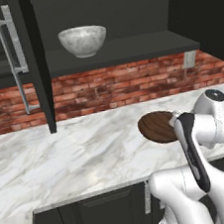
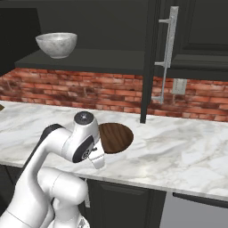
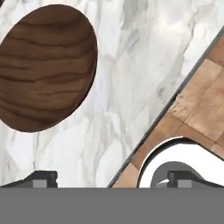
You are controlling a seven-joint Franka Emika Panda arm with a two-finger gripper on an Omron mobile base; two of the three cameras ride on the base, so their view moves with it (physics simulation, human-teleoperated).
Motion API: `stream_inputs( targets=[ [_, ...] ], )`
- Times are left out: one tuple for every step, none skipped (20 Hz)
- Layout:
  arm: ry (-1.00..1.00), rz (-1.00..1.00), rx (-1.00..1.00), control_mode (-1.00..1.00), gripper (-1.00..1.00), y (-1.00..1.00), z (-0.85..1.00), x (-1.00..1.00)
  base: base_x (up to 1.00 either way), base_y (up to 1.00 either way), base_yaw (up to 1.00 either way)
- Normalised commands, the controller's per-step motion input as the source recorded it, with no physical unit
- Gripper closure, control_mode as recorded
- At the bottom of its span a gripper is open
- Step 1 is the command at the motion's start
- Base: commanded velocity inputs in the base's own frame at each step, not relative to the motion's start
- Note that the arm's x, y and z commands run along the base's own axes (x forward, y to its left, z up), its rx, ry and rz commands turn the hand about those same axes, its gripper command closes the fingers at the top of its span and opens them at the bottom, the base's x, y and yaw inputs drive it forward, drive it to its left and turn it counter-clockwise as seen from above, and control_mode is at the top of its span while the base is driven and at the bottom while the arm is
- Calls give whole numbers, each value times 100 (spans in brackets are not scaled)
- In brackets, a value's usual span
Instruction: Open the cabinet. Pick the bowls from the counter and place them in the cabinet. Then close the cabinet.
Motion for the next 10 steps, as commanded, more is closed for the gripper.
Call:
stream_inputs(
  targets=[
    [0, 0, 0, -100, -100, 0, -22, 26, 0, 0, 0],
    [0, 0, 0, -100, -100, -5, -16, 31, 0, 0, 0],
    [0, 0, 0, -100, -100, -4, -14, 39, 0, 0, 0],
    [0, 0, 0, -100, -100, -4, -14, 42, 0, 0, 0],
    [0, 0, 0, -100, -100, -7, -14, 42, 0, 0, 0],
    [0, 0, 0, -100, -100, -11, -19, 40, 0, 0, 0],
    [0, 0, 0, -100, -100, -9, -21, 46, 0, 0, 0],
    [0, 0, 0, -100, -100, -7, -21, 46, 0, 0, 0],
    [0, 0, 0, -100, -100, -11, -19, 48, 0, 0, 0],
    [0, 0, 0, -100, -100, -13, -26, 44, 0, 0, 0]
  ],
)
